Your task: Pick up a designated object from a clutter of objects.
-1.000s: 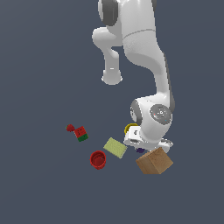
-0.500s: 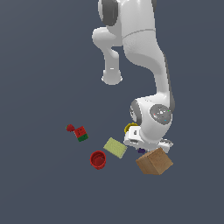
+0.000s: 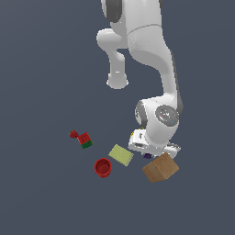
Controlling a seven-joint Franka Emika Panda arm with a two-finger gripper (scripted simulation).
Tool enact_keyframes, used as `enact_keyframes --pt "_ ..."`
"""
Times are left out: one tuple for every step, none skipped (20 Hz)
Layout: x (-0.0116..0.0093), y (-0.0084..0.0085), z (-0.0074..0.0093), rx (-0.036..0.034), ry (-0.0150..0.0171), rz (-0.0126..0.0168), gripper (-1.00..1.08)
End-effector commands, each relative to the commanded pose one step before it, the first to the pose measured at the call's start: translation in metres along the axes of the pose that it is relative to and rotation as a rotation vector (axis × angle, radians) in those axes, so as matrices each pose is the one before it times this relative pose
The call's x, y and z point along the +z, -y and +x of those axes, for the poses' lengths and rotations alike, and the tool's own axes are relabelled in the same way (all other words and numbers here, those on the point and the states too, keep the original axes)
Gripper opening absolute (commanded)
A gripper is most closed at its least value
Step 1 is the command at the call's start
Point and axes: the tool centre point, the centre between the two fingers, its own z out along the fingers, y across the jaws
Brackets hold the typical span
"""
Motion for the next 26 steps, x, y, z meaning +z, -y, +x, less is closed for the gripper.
enact_keyframes --pt "-0.01134 -0.00587 -0.00018 0.00204 -0.0034 0.00094 -1.0" --pt "-0.00452 -0.0027 -0.00097 0.00012 0.00058 -0.00035 -1.0" --pt "-0.0051 -0.00293 -0.00108 0.00009 0.00041 -0.00025 -1.0" --pt "-0.00557 -0.00317 -0.00117 0.00009 0.00041 -0.00024 -1.0" --pt "-0.00604 -0.00342 -0.00126 0.00009 0.00042 -0.00024 -1.0" --pt "-0.00653 -0.00368 -0.00136 0.00009 0.00042 -0.00023 -1.0" --pt "-0.00702 -0.00393 -0.00146 0.00009 0.00042 -0.00023 -1.0" --pt "-0.0074 -0.00421 -0.00153 0.00013 0.0006 -0.00032 -1.0" --pt "-0.00791 -0.00447 -0.00163 0.00013 0.00061 -0.0003 -1.0" --pt "-0.00854 -0.00472 -0.00176 0.00009 0.00043 -0.00021 -1.0" --pt "-0.00866 -0.00485 -0.00177 0.00013 0.00062 -0.00028 -1.0" --pt "-0.00876 -0.00489 -0.00178 0.00014 0.00062 -0.00027 -1.0" --pt "-0.00885 -0.00493 -0.00179 0.00014 0.00063 -0.00025 -1.0" --pt "-0.00886 -0.00498 -0.00178 0.00017 0.00078 -0.00029 -1.0" --pt "-0.00907 -0.00502 -0.00182 0.00014 0.00064 -0.00022 -1.0" --pt "-0.00919 -0.00507 -0.00183 0.00014 0.00065 -0.0002 -1.0" --pt "-0.00932 -0.00513 -0.00185 0.00013 0.00065 -0.00019 -1.0" --pt "-0.0093 -0.00521 -0.00181 0.00019 0.00093 -0.00025 -1.0" --pt "-0.00963 -0.00526 -0.00189 0.00013 0.00066 -0.00016 -1.0" --pt "-0.00981 -0.00534 -0.00191 0.00013 0.00066 -0.00015 -1.0" --pt "-0.01002 -0.00543 -0.00194 0.00013 0.00066 -0.00015 -1.0" --pt "-0.01008 -0.00556 -0.0019 0.00018 0.00094 -0.0002 -1.0" --pt "-0.0105 -0.00566 -0.002 0.00013 0.00066 -0.00014 -1.0" --pt "-0.01058 -0.00579 -0.00196 0.00019 0.00093 -0.00021 -1.0" --pt "-0.01076 -0.00577 -0.00201 0.00013 0.00066 -0.00016 -1.0" --pt "-0.01058 -0.00576 -0.0019 0.00019 0.00092 -0.00025 -1.0"
